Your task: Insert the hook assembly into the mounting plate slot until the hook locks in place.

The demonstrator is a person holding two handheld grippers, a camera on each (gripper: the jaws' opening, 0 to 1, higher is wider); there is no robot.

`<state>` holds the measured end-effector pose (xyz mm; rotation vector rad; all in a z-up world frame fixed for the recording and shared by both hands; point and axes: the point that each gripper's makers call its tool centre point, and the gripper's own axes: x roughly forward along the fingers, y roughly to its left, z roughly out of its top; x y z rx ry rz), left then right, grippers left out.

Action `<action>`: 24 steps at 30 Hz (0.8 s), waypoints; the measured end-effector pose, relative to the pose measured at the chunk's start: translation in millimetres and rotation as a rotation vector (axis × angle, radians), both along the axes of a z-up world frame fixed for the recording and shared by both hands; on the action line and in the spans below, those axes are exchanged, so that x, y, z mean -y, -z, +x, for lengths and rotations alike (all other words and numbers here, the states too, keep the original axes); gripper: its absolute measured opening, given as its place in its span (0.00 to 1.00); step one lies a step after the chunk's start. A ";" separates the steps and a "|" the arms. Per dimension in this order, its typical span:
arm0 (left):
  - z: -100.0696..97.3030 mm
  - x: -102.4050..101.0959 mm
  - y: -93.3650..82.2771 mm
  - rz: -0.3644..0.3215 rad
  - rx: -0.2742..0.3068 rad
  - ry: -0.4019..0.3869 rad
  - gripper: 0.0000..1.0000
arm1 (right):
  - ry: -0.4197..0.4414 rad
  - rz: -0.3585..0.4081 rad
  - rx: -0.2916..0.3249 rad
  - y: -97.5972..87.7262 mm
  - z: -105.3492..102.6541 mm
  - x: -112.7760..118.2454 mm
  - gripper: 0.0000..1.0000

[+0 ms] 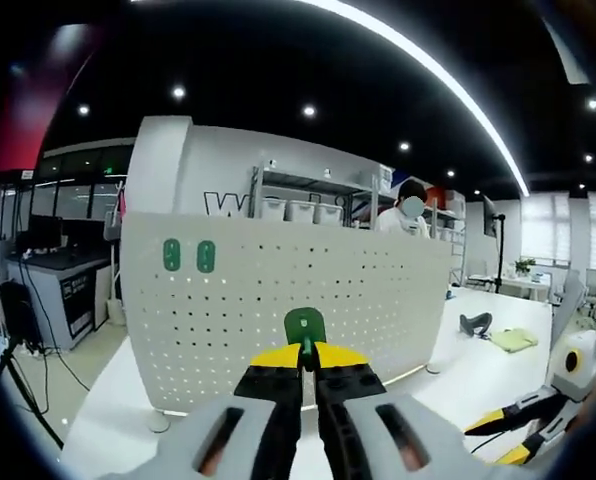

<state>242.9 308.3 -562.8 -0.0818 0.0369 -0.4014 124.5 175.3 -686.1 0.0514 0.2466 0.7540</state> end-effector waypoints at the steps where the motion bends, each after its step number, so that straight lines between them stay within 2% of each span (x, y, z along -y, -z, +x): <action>1: 1.6 -0.1 -1.0 -0.001 -0.002 0.000 0.03 | -0.001 -0.002 0.003 -0.3 -0.2 0.0 0.44; 7: 8.5 -0.1 -2.3 0.031 0.009 -0.019 0.03 | 0.008 -0.009 0.004 0.6 2.9 5.5 0.46; 9: 11.5 -0.7 -2.5 0.063 0.018 -0.028 0.03 | 0.004 -0.022 0.009 1.0 3.2 5.9 0.49; 13: 17.2 -0.9 -4.9 0.063 0.019 -0.034 0.03 | 0.006 -0.026 0.021 0.6 3.6 6.7 0.54; 24: 30.7 -9.5 -8.7 0.085 0.040 -0.075 0.03 | 0.016 -0.015 0.006 4.0 3.5 11.0 0.53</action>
